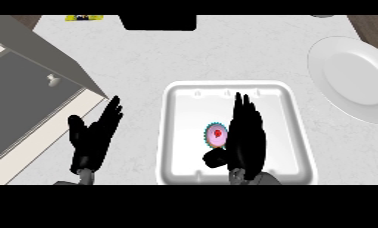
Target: Pick the cupcake from the tray and place it in the plate
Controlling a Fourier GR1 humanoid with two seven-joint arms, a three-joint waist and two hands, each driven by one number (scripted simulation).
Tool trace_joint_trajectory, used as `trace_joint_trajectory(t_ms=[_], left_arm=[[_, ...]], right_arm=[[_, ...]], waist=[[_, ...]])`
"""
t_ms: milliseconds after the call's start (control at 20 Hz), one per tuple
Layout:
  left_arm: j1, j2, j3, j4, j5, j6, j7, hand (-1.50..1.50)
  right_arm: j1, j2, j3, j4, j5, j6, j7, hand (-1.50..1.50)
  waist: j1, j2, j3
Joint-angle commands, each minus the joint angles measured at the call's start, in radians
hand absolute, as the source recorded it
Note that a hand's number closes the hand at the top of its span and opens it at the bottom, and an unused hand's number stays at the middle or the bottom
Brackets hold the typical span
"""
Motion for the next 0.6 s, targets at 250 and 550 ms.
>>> trace_joint_trajectory(t_ms=[250,550], left_arm=[[-0.016,-0.006,0.015,0.044,-0.007,-0.032,0.007,0.00],[0.003,0.017,0.051,-0.007,-0.002,-0.050,0.029,0.00]], right_arm=[[-0.050,0.011,-0.012,0.162,-0.122,-0.006,0.052,1.50],[-0.033,0.011,0.043,0.177,-0.024,-0.013,0.075,1.50]], waist=[[-0.002,0.003,-0.001],[-0.004,0.000,-0.001]])
